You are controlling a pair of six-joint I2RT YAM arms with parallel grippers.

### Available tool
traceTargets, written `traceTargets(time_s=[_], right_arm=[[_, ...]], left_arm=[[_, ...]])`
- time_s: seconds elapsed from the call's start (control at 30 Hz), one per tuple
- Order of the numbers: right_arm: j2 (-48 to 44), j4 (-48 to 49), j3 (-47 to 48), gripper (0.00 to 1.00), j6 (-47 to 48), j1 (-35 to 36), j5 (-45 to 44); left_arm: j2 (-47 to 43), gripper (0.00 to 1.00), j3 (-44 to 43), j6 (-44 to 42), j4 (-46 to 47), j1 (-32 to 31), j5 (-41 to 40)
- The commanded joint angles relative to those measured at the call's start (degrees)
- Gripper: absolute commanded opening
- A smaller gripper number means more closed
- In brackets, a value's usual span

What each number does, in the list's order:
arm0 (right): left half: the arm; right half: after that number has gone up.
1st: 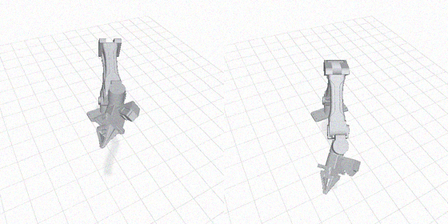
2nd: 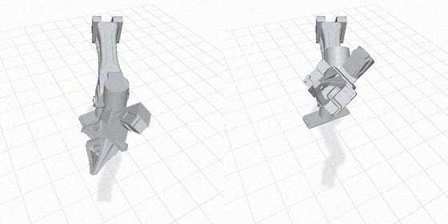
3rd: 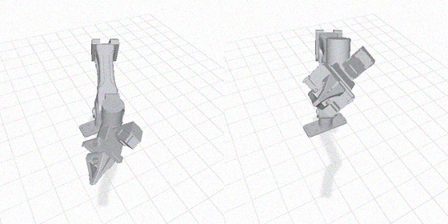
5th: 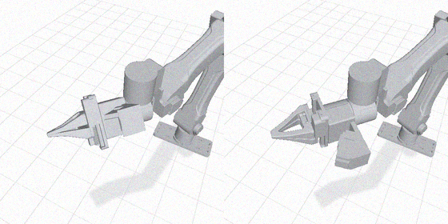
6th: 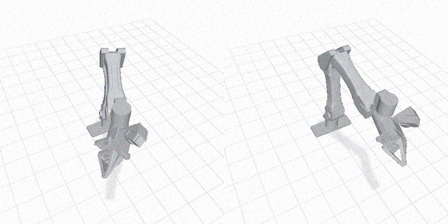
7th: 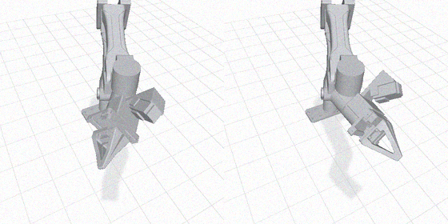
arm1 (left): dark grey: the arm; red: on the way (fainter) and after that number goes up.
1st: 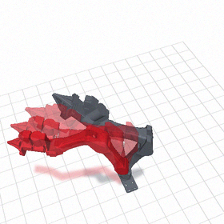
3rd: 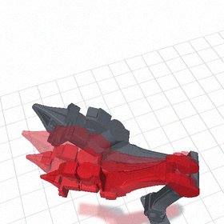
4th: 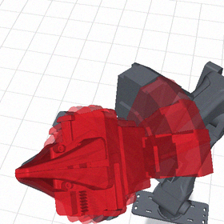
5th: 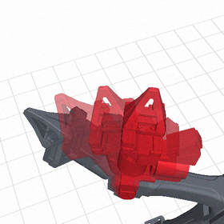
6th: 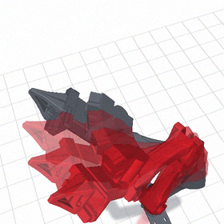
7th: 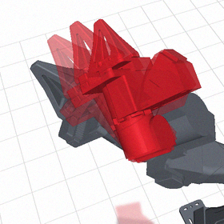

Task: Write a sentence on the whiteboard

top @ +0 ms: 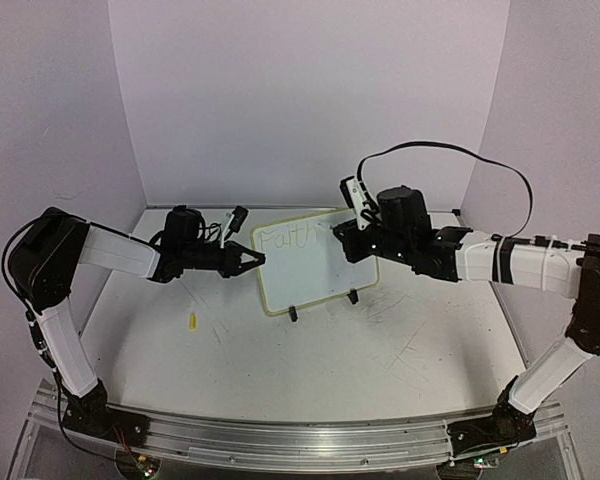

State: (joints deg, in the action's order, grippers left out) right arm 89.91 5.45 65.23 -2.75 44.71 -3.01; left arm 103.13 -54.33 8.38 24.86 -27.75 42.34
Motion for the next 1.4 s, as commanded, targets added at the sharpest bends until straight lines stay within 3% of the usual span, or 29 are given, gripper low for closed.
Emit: traceTargets(time_s=[0.0,0.3,0.6,0.87,1.37], right_arm=[[2.1,0.1,2.8,0.0,0.2,1.0,4.4],[7.5,0.0,5.8,0.0,1.3,7.1,7.7],[9.0,0.2,5.7,0.0,3.3,8.9,10.3],[9.4,1.1,4.9,0.0,1.5,9.4,3.6],[13.9,1.6,8.2,0.0,0.8,9.4,3.1]], left_arm=[[-0.1,0.0,-1.3,-4.3,-4.7,0.6,-8.7],[0.0,0.0,-1.5,-4.2,-4.9,0.6,-9.0],[0.0,0.0,-1.5,-4.0,-5.3,0.4,-9.3],[0.3,0.0,-1.7,-4.2,-5.6,0.5,-9.6],[0.4,0.0,-1.7,-4.4,-5.9,0.5,-9.4]])
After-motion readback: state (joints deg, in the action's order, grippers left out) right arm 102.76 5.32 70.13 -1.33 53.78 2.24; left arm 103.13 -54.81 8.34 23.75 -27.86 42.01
